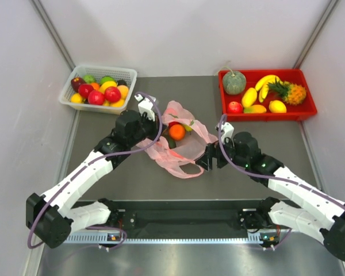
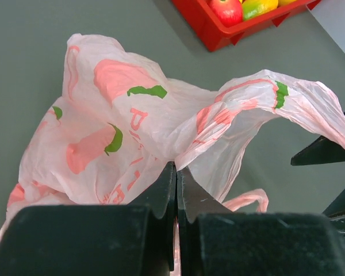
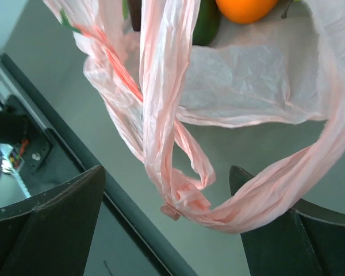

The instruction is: Untie the knot of the plastic bag and take out the fruit

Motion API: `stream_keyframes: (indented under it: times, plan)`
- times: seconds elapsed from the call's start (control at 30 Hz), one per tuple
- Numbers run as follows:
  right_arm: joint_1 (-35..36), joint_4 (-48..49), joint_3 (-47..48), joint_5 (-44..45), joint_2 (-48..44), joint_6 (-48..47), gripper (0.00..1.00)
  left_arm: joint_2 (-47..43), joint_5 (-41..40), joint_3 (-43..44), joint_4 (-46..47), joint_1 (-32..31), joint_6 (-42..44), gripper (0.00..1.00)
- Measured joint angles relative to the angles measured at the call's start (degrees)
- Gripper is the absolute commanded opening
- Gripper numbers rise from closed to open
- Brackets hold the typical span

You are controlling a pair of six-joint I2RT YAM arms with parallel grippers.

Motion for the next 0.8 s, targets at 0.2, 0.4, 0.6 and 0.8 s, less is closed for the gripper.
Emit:
stream_keyframes:
  times: [0.2,0.4,0.6,0.8]
  plan:
    - [4.90,-1.11,0.00,5.35,3.91,-1.75,0.88,0.02,1.05,-0.57,0.35,-0.02,-1.90,0.00]
    - [15.43,-0.85,0.15,16.31,12.35,-2.14,0.88,0.02,2.64,-1.14,0.63,-0.07,-3.65,0.00]
    - [22.51,-0.33,0.79,34.99,19.98,-1.07,0.88,0.02,4.55,-2.03,0.90,-0.07,-5.35,0.00]
    - [24.06,4.92,0.81,39.01,22.23,-2.25,0.38,0.28,5.75,-3.02,1.64,-0.17,-6.78,0.00]
